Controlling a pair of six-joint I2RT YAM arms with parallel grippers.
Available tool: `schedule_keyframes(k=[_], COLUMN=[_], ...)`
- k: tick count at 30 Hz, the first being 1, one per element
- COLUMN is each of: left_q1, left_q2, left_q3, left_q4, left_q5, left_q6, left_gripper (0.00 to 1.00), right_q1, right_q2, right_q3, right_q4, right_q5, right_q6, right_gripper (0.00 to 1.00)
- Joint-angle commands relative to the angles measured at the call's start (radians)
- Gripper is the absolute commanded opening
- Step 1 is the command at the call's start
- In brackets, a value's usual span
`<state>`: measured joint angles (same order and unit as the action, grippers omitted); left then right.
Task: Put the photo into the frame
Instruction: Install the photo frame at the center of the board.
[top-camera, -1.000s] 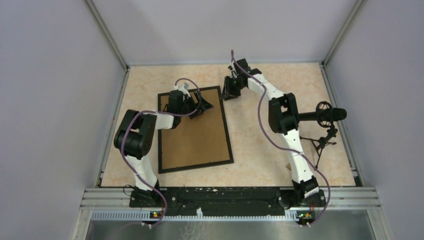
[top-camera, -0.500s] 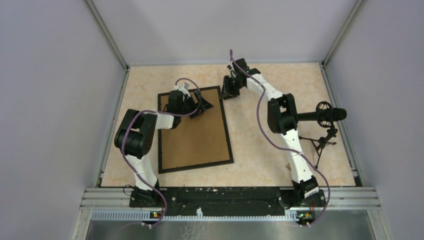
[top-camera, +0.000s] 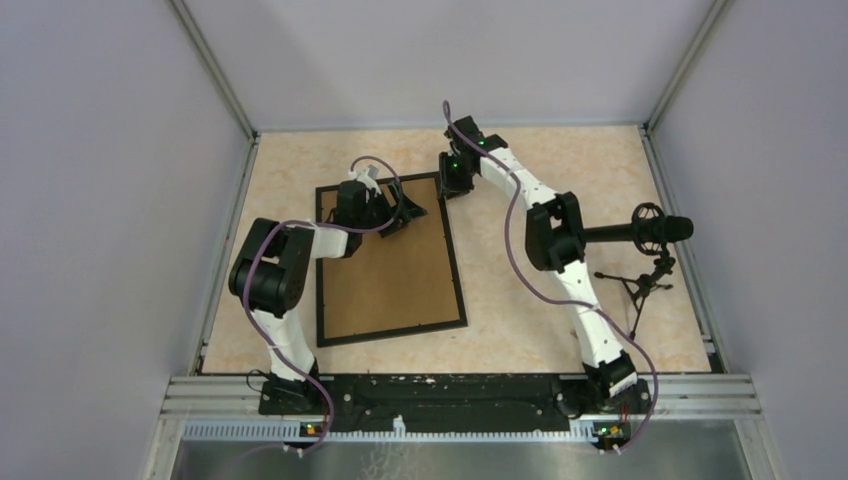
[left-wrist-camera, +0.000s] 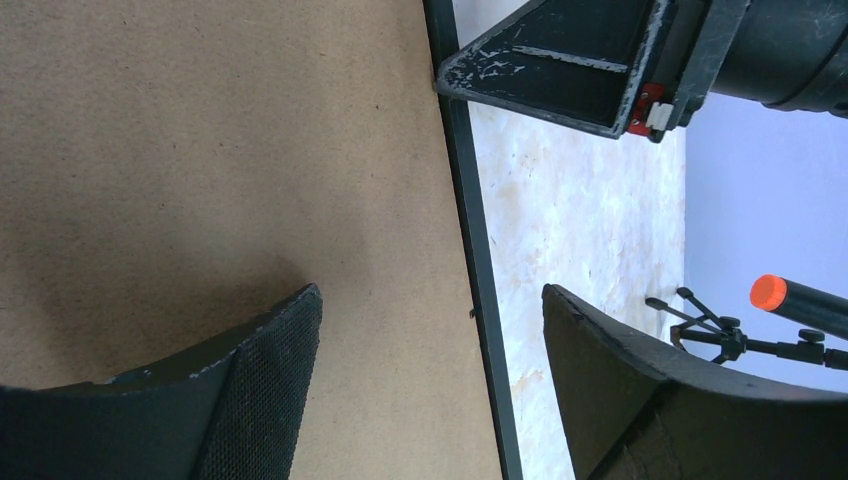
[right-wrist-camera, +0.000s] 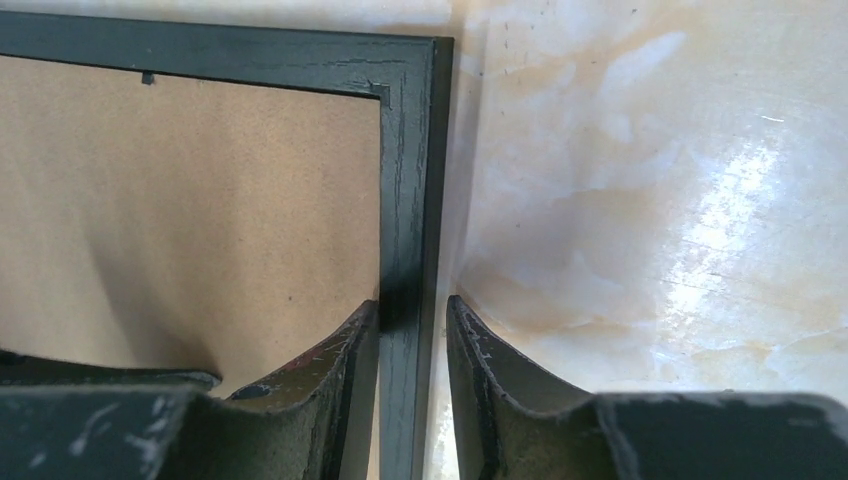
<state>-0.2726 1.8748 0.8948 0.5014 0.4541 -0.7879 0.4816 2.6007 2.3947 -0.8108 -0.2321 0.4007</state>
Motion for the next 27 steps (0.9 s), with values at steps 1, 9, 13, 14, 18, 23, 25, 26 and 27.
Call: schedule_keyframes(k=[1, 9, 13, 14, 18, 23, 25, 26, 27], left_q1=[0.003, 0.003, 0.001, 0.001, 0.001, 0.003, 0.003, 0.003, 0.003], left_q2=[0.029, 0.029, 0.015, 0.001, -0.188, -0.507, -0.601, -0.64, -0.681], left_q3=[-0.006, -0.005, -0.01, -0.011, -0.024, -0.021, -0.019, -0.028, -0.044], left_q4=[-0.007, -0.005, -0.008, -0.007, -0.111, -0.377, -0.482, -0.526, -0.552], left_q5=[0.002, 0.005, 0.008, 0.022, 0.07, 0.03, 0.017, 0.021, 0.033], left_q6=[0.003, 0.003, 0.026, 0.041, 0.077, 0.151, 0.169, 0.167, 0.162], left_gripper=[0.86, 0.86, 0.87, 0.89, 0.98, 0.99, 0.99, 0.99, 0.99], right_q1=[0.076, 0.142, 0.118, 0.109, 0.094, 0.096, 0.106, 0.119, 0.132], right_q2=[0.156, 0.251, 0.223, 0.198, 0.017, -0.296, -0.414, -0.474, -0.527], right_q3=[0.009, 0.124, 0.136, 0.135, 0.081, -0.227, -0.383, -0.458, -0.538], right_q4=[-0.156, -0.279, -0.238, -0.223, -0.19, -0.102, -0.061, -0.037, -0.015], right_q5=[0.218, 0.348, 0.148, 0.09, 0.078, 0.153, 0.174, 0.188, 0.209], right_q6=[-0.026, -0.018, -0.037, -0.037, -0.06, -0.102, -0.107, -0.108, -0.104], right_gripper=[0.31, 0.31, 0.32, 0.34, 0.53, 0.86, 0.94, 0.97, 0.98])
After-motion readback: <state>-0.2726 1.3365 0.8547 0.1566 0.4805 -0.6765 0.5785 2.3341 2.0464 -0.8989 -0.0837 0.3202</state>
